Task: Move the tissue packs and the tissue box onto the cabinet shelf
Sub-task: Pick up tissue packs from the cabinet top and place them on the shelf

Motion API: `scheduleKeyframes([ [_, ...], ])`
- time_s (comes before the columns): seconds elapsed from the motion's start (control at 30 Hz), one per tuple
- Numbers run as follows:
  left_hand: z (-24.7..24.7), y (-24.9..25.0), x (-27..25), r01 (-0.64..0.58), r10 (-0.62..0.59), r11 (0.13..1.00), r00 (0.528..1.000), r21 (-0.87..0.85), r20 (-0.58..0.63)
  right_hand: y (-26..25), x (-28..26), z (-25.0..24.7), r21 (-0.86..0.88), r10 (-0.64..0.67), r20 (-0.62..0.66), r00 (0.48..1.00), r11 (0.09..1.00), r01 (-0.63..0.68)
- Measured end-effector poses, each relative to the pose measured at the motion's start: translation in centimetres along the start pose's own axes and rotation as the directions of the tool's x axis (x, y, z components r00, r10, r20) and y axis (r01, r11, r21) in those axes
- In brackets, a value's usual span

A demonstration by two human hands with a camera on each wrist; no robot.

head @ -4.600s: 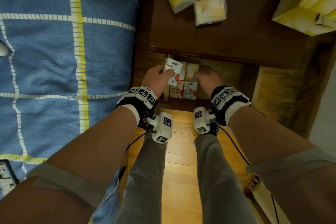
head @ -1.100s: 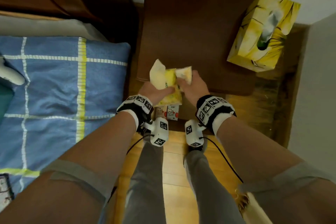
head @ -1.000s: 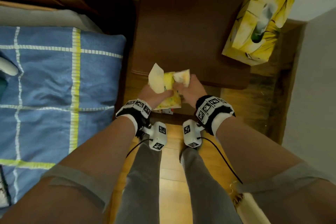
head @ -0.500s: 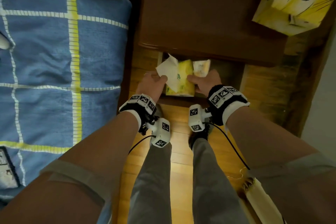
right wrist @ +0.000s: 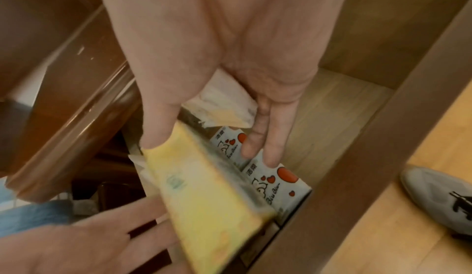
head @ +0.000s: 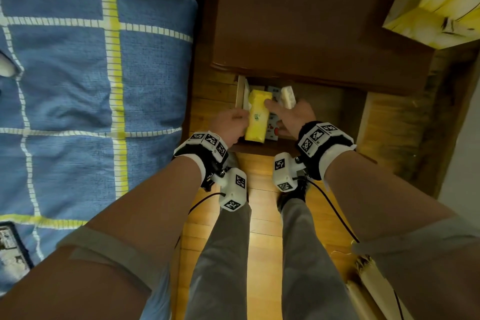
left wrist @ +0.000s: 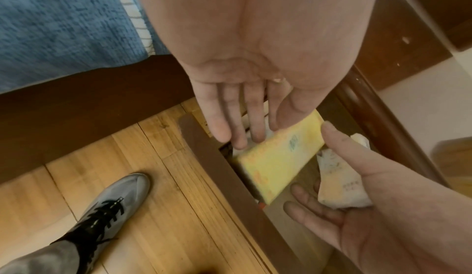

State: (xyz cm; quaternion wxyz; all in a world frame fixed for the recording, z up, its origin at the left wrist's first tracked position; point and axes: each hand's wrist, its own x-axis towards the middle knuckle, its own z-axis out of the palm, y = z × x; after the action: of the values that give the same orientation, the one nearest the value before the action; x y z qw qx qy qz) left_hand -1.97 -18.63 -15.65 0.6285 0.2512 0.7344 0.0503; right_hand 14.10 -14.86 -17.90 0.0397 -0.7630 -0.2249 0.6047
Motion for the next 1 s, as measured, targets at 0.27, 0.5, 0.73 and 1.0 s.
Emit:
scheduleKeyframes([
  [0.27,0.7,-0.4,-0.2,-0.032,0.038,0.998,0.992,-0.047,0.120,0.6,0.4,0.8,-0.227,-0.034,-0.053,0.998,0.974,0.022],
  [0.5,-0.3,-1.2,0.4,-0.099,0.088,0.994,0.981,-0.051,-0.174,1.0,1.3,0.3,-0.065,-0.024,-0.012,1.000,0.998,0.023],
  [0.73,-1.1,-0.8,1.0,-0.090,0.126,0.986,0.954,0.143,-0.271,0.0,2.2,-0.5,-0.413,-0.048,-0.058,0.997,0.911,0.020],
  [1.0,-0.7,0.2,2.7,-0.074,0.124,0.979,0.955,0.187,-0.270,-1.1,5.0,0.0,-0.272,0.037,-0.051,0.998,0.961,-0.049],
])
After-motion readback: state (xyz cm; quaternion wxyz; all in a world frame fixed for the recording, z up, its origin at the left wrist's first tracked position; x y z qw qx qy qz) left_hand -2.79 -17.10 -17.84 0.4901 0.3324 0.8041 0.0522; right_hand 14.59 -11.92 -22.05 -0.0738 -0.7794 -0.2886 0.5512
